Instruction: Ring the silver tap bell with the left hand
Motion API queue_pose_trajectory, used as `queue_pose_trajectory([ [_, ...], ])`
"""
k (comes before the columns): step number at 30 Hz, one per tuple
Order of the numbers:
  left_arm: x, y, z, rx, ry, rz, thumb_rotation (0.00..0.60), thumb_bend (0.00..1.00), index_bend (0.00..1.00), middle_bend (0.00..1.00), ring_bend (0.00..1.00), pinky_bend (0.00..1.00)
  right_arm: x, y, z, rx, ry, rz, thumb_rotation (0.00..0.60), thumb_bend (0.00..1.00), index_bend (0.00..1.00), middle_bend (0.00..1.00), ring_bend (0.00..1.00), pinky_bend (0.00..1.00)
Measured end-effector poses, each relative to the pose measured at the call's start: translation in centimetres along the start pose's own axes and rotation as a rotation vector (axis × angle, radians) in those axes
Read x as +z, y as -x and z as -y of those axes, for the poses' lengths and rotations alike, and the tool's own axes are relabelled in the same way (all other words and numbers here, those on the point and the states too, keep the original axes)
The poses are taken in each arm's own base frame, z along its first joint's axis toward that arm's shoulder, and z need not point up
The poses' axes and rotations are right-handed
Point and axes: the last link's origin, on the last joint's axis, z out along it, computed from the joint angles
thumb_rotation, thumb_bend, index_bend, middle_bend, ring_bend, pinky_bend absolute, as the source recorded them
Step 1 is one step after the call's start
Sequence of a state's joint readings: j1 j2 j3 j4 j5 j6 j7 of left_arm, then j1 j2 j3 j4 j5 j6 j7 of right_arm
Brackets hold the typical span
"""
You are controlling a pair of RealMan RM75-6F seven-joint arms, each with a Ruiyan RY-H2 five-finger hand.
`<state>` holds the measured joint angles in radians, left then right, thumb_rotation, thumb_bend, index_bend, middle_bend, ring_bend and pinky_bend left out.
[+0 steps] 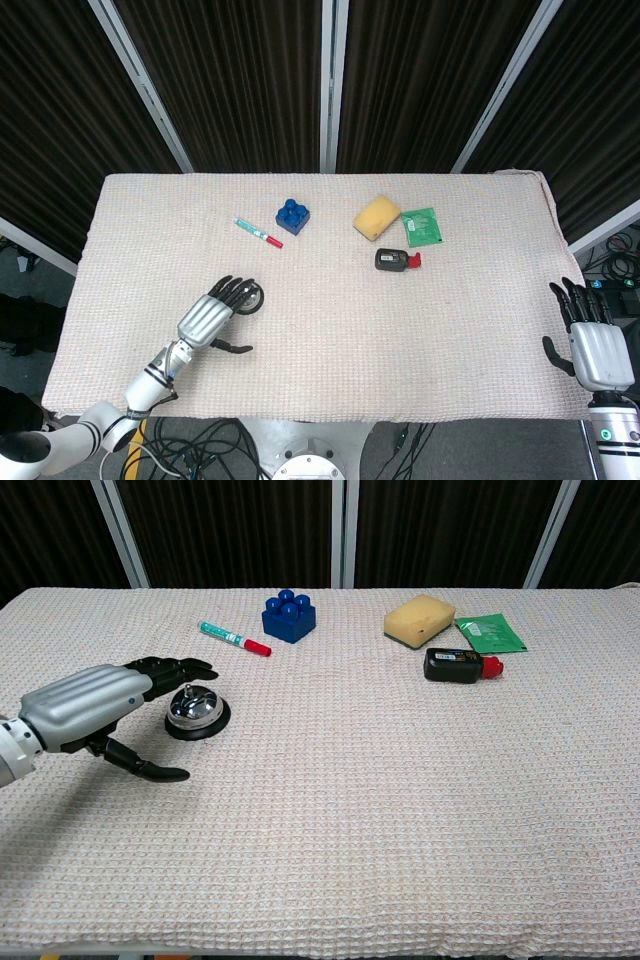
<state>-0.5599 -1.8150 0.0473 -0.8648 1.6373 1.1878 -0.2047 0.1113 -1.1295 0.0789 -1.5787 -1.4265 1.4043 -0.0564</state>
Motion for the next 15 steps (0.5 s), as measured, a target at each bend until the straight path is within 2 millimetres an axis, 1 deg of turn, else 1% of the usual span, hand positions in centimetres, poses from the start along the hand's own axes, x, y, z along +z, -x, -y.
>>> queue_pose_trajectory([
  [3, -0.2, 0.4, 0.2, 0.001, -0.007, 0.029, 0.275, 0.0, 0.0, 0.0, 0.0, 0.0, 0.0, 0.0, 0.0, -0.002, 0.0, 0.002, 0.6, 0.29, 0.0, 0.0, 0.0, 0.0],
  [8, -1.0, 1.8, 0.5, 0.005, -0.028, 0.101, 0.275, 0.0, 0.0, 0.0, 0.0, 0.0, 0.0, 0.0, 0.0, 0.001, 0.001, 0.0, 0.6, 0.29, 0.0, 0.0, 0.0, 0.0],
  [11, -0.9, 1.6, 0.5, 0.002, -0.028, 0.089, 0.275, 0.0, 0.0, 0.0, 0.0, 0.0, 0.0, 0.0, -0.1, 0.003, 0.001, -0.001, 0.6, 0.29, 0.0, 0.0, 0.0, 0.0],
  [15, -0.5, 0.8, 0.1, -0.007, -0.011, 0.038, 0.277, 0.0, 0.0, 0.0, 0.0, 0.0, 0.0, 0.0, -0.2, 0.003, 0.004, -0.001, 0.6, 0.29, 0.0, 0.0, 0.0, 0.0],
])
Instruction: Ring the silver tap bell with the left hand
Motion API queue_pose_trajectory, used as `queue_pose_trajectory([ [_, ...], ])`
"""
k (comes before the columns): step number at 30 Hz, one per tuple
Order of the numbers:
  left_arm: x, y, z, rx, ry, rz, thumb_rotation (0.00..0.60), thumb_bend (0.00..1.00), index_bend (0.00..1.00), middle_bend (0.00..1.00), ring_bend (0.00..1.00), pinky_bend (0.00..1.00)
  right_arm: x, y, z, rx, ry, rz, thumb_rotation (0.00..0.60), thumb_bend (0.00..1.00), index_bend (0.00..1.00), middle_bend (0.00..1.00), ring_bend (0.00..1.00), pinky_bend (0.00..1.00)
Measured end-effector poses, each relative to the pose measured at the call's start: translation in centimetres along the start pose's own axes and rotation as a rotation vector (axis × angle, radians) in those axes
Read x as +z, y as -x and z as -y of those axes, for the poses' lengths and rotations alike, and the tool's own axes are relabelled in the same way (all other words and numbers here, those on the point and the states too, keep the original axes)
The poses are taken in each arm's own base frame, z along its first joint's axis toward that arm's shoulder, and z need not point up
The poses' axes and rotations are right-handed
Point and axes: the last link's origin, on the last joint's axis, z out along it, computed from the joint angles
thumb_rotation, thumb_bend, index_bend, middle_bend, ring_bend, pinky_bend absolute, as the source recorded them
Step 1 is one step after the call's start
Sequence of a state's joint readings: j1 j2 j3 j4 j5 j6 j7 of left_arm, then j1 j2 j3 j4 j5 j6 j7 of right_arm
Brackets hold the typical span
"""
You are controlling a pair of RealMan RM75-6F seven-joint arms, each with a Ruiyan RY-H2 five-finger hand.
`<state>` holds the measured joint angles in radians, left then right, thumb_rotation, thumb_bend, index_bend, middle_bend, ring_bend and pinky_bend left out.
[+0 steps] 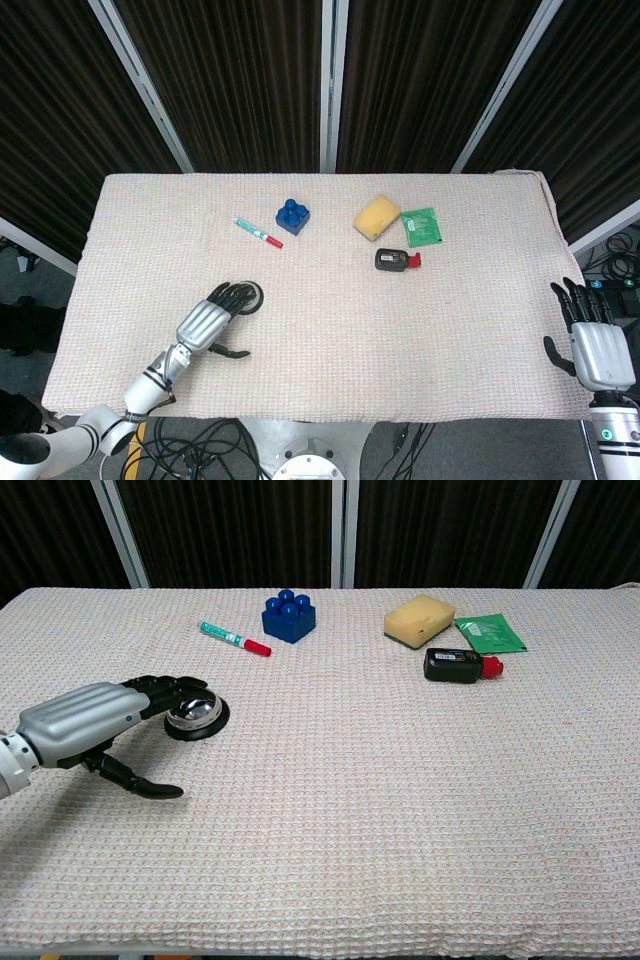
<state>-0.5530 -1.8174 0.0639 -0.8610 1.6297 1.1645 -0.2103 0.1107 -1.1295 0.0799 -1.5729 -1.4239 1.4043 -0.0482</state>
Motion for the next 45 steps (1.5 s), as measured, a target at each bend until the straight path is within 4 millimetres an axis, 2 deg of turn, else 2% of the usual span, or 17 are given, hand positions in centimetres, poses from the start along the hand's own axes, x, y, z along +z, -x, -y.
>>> queue_pose_trajectory([
  [4, 0.3, -0.6, -0.3, -0.011, 0.011, -0.031, 0.277, 0.0, 0.0, 0.0, 0.0, 0.0, 0.0, 0.1, 0.0, -0.001, -0.002, 0.003, 0.6, 0.29, 0.0, 0.0, 0.0, 0.0],
  [12, -0.2, 0.7, 0.4, -0.007, -0.023, 0.062, 0.277, 0.0, 0.0, 0.0, 0.0, 0.0, 0.0, 0.1, 0.0, -0.002, 0.002, 0.006, 0.6, 0.29, 0.0, 0.0, 0.0, 0.0],
  [15, -0.2, 0.6, 0.4, -0.006, -0.024, 0.056, 0.274, 0.0, 0.0, 0.0, 0.0, 0.0, 0.0, 0.1, 0.0, -0.001, 0.002, 0.006, 0.6, 0.29, 0.0, 0.0, 0.0, 0.0],
  [18, 0.0, -0.1, 0.2, -0.011, -0.015, 0.015, 0.275, 0.0, 0.0, 0.0, 0.0, 0.0, 0.0, 0.0, 0.0, 0.003, 0.001, 0.003, 0.6, 0.29, 0.0, 0.0, 0.0, 0.0],
  [23, 0.4, -2.3, -0.3, -0.011, 0.008, -0.097, 0.277, 0.0, 0.0, 0.0, 0.0, 0.0, -0.1, 0.1, -0.1, 0.003, 0.001, 0.004, 0.6, 0.29, 0.0, 0.0, 0.0, 0.0],
  [27, -0.1, -4.0, 0.4, 0.032, -0.02, -0.148, 0.292, 0.0, 0.0, 0.0, 0.0, 0.0, -0.1, 0.0, 0.0, 0.009, -0.002, -0.002, 0.6, 0.29, 0.0, 0.0, 0.0, 0.0],
  [30, -1.4, -5.7, 1.9, 0.081, -0.094, -0.191, 0.304, 0.0, 0.0, 0.0, 0.0, 0.0, -0.1, -0.1, -0.1, 0.01, -0.004, -0.004, 0.6, 0.29, 0.0, 0.0, 0.0, 0.0],
  [33, -3.7, -7.5, 3.9, 0.107, -0.216, -0.247, 0.321, 0.0, 0.0, 0.0, 0.0, 0.0, -0.1, 0.0, 0.0, 0.007, -0.004, -0.004, 0.6, 0.3, 0.0, 0.0, 0.0, 0.0],
  [36, -6.6, -9.3, 5.6, 0.095, -0.335, -0.308, 0.332, 0.0, 0.0, 0.0, 0.0, 0.0, -0.1, -0.1, 0.3, 0.01, -0.007, -0.007, 0.6, 0.3, 0.0, 0.0, 0.0, 0.0],
  [40, -11.6, -11.5, 7.4, 0.121, -0.487, -0.382, 0.332, 0.0, 0.0, 0.0, 0.0, 0.0, -0.1, 0.0, 0.6, 0.007, -0.01, -0.011, 0.6, 0.3, 0.0, 0.0, 0.0, 0.0],
  [43, -14.5, -12.1, 8.2, 0.16, -0.558, -0.382, 0.331, 0.0, 0.0, 0.0, 0.0, 0.0, -0.1, 0.3, 1.0, 0.007, -0.018, -0.009, 0.6, 0.3, 0.0, 0.0, 0.0, 0.0],
  [45, -15.6, -12.1, 8.6, 0.172, -0.586, -0.366, 0.334, 0.0, 0.0, 0.0, 0.0, 0.0, -0.1, 0.3, 1.2, 0.004, -0.023, -0.007, 0.6, 0.3, 0.0, 0.0, 0.0, 0.0],
])
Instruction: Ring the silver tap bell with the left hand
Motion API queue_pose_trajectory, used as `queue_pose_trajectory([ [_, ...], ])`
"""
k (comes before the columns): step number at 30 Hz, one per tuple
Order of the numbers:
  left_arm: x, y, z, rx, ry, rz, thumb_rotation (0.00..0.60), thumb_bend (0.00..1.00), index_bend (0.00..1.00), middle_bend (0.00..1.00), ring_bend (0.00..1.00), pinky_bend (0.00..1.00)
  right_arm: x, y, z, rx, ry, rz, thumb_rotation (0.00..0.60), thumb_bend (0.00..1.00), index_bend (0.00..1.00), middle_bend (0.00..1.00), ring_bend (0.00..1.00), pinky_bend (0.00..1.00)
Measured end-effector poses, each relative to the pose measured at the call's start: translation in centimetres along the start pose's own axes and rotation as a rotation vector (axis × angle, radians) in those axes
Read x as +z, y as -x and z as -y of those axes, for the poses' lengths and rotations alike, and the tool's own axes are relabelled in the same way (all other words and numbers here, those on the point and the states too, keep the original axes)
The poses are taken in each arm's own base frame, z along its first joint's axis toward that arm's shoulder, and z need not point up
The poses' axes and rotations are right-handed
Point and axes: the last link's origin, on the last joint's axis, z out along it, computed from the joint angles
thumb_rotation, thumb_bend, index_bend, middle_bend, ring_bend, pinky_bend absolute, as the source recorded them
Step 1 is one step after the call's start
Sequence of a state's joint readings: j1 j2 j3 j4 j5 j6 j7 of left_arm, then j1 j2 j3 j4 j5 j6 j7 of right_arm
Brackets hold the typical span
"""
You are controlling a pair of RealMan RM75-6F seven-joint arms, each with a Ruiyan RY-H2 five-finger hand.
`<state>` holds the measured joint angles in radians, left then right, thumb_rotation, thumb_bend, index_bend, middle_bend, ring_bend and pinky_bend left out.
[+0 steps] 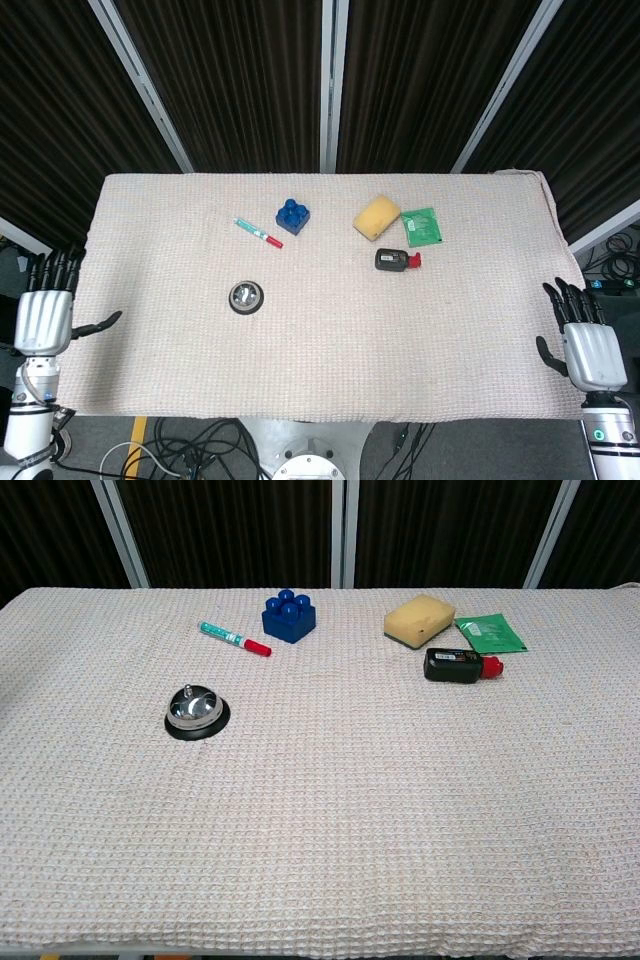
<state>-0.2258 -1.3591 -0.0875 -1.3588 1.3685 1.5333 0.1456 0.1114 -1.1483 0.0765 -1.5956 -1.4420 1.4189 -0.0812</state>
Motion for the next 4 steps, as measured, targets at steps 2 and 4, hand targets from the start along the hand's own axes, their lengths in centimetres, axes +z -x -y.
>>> queue_pose_trajectory([
  [2, -0.6, -0.12, 0.74, 0.007, -0.021, 0.014, 0.333, 0.0, 0.0, 0.0, 0.0, 0.0, -0.06, 0.04, 0.19, -0.001, -0.006, 0.001, 0.6, 0.29, 0.0, 0.0, 0.0, 0.0],
  [4, -0.98, -0.23, 1.19, 0.01, -0.034, 0.022, 0.331, 0.0, 0.0, 0.0, 0.0, 0.0, -0.13, 0.06, 0.31, -0.003, -0.009, 0.002, 0.6, 0.3, 0.0, 0.0, 0.0, 0.0],
])
